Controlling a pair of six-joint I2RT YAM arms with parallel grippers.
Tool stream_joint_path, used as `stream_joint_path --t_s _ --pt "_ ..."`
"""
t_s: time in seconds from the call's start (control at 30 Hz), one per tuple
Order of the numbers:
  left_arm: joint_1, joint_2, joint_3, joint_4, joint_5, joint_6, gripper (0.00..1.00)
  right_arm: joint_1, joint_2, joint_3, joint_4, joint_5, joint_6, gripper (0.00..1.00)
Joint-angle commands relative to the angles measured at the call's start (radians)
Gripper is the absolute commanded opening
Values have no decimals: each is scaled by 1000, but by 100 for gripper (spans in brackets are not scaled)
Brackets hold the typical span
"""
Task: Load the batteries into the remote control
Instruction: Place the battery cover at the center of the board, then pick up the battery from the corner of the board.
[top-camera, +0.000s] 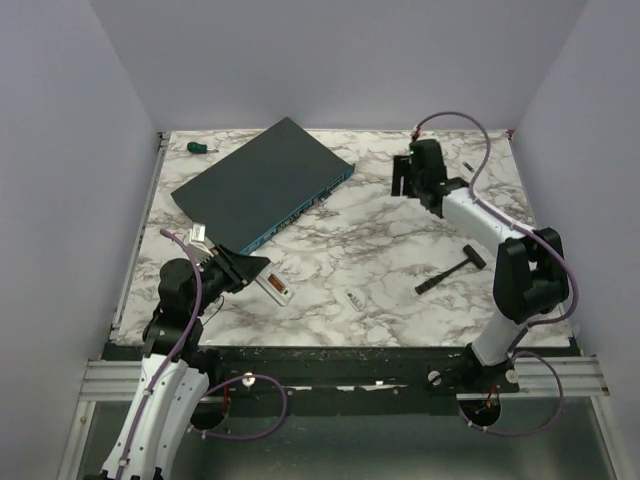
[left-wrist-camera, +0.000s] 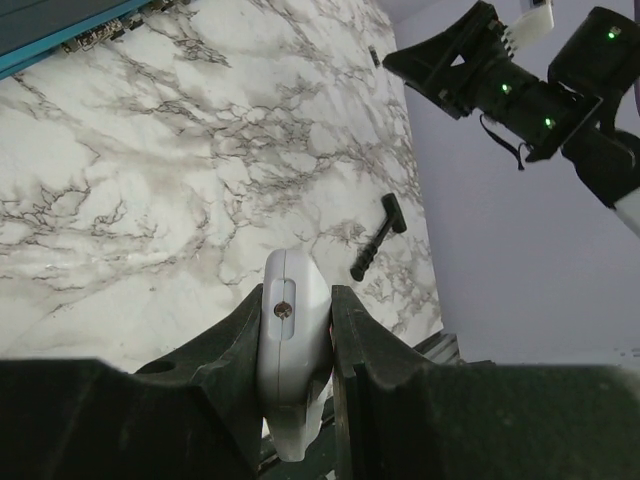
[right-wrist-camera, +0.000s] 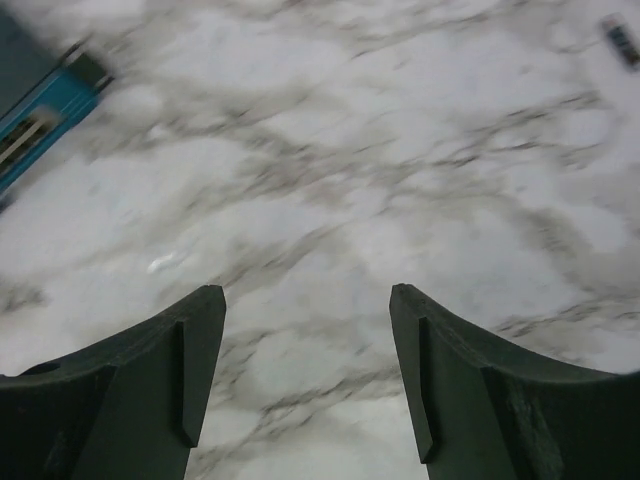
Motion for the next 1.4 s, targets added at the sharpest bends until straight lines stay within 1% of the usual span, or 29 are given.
stream_joint_path --t_s 0.0,0.1,0.17,0.23,0.3,0.4,0.5,0.6,0.67,0.83,0.9,1.07,1.23,1.37 --pt "6 -17 -15 23 50 -19 0 -178 125 134 25 -25 -159 74" --pt "8 -2 -25 35 55 -7 0 -275 239 232 37 -131 -293 75" --pt "8 4 -26 43 49 -6 0 -335 305 278 68 -220 -333 74" --pt "7 -1 -38 74 44 -26 0 -379 378 351 63 -266 -349 74" --pt "7 -3 -43 101 47 -37 0 -394 441 395 83 -256 -393 74" --pt "8 9 -27 93 56 -21 0 -398 529 476 86 -235 -485 74" --pt "8 16 -16 84 73 -10 0 -404 606 551 74 -225 -542 74" --pt "3 23 -6 72 85 -3 0 -404 636 567 114 -224 -560 74" --pt "-1 28 3 61 97 7 0 -428 643 555 151 -204 -571 74" --pt "-6 36 6 49 93 26 0 -453 660 571 162 -169 -610 74" --pt "-7 40 3 57 90 26 0 -482 658 576 161 -195 -590 74" --pt "-11 57 -9 78 91 22 0 -563 655 591 134 -334 -534 73" --pt "-13 65 -12 83 89 24 0 -593 677 622 97 -446 -529 73" --pt "-13 73 -16 86 87 23 0 -606 707 652 68 -471 -519 72"
